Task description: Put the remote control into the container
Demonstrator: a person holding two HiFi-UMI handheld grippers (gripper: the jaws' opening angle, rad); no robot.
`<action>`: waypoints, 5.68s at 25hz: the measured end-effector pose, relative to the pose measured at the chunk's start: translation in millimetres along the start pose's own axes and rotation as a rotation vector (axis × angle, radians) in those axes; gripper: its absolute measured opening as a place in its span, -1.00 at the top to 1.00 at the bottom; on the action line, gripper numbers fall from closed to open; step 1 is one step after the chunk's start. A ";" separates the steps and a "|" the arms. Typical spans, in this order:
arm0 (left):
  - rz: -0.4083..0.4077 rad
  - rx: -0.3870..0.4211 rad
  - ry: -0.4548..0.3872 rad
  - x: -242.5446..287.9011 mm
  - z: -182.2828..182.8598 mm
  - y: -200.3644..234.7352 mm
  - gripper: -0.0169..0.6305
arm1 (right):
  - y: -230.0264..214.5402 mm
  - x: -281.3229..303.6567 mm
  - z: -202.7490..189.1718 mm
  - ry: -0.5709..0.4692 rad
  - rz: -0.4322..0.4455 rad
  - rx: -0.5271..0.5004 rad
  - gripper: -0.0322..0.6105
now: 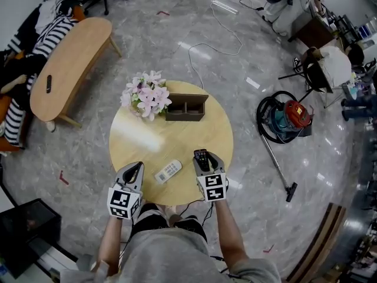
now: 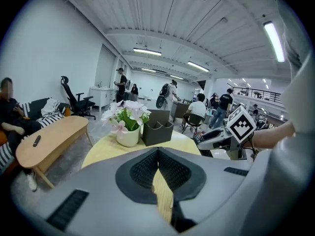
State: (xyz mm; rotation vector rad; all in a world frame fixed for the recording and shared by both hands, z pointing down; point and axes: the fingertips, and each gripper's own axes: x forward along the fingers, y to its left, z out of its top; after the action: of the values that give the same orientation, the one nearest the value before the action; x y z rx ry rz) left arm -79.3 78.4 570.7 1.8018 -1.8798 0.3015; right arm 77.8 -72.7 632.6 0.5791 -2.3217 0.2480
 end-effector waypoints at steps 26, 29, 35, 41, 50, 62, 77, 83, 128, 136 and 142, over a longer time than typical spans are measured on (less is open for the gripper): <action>0.023 0.052 -0.039 3.7 33.0 -5.2 0.93 | -40.3 -49.3 183.7 -0.509 -0.044 0.015 0.24; 0.031 0.046 -0.026 7.8 30.2 1.1 0.93 | -44.1 -45.2 206.7 -0.562 -0.040 -0.002 0.24; 0.044 0.035 -0.006 16.9 30.5 16.7 0.93 | -51.1 -26.7 237.2 -0.605 -0.034 -0.009 0.24; 0.044 0.026 0.026 31.0 24.1 27.5 0.93 | -59.8 -7.5 249.6 -0.649 -0.038 -0.002 0.24; 0.019 0.025 0.078 55.7 1.0 35.4 0.93 | -71.5 21.9 245.2 -0.720 -0.053 0.011 0.24; -0.001 0.031 0.082 78.3 -13.7 43.3 0.93 | -75.8 63.3 222.5 -0.737 -0.058 0.026 0.24; -0.006 0.030 0.073 89.1 -29.2 47.1 0.93 | -78.1 88.0 191.6 -0.703 -0.064 0.038 0.24; -0.002 0.040 0.066 91.8 -31.4 49.4 0.93 | -77.4 92.5 184.7 -0.715 -0.072 0.031 0.24; 0.003 0.025 0.035 81.5 -40.4 46.2 0.93 | -80.8 93.3 176.5 -0.692 -0.123 0.030 0.24; 0.005 0.030 0.016 75.5 -32.9 43.0 0.93 | -83.6 81.7 182.9 -0.698 -0.130 0.041 0.24; 0.004 0.040 -0.018 67.4 -12.2 36.8 0.93 | -84.6 62.5 190.7 -0.687 -0.130 0.034 0.24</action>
State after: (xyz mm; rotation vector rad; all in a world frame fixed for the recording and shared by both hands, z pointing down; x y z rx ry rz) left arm -111.8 29.7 621.9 1.8330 -1.9026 0.3273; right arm -37.5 -232.0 538.9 0.9421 -2.9192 0.0211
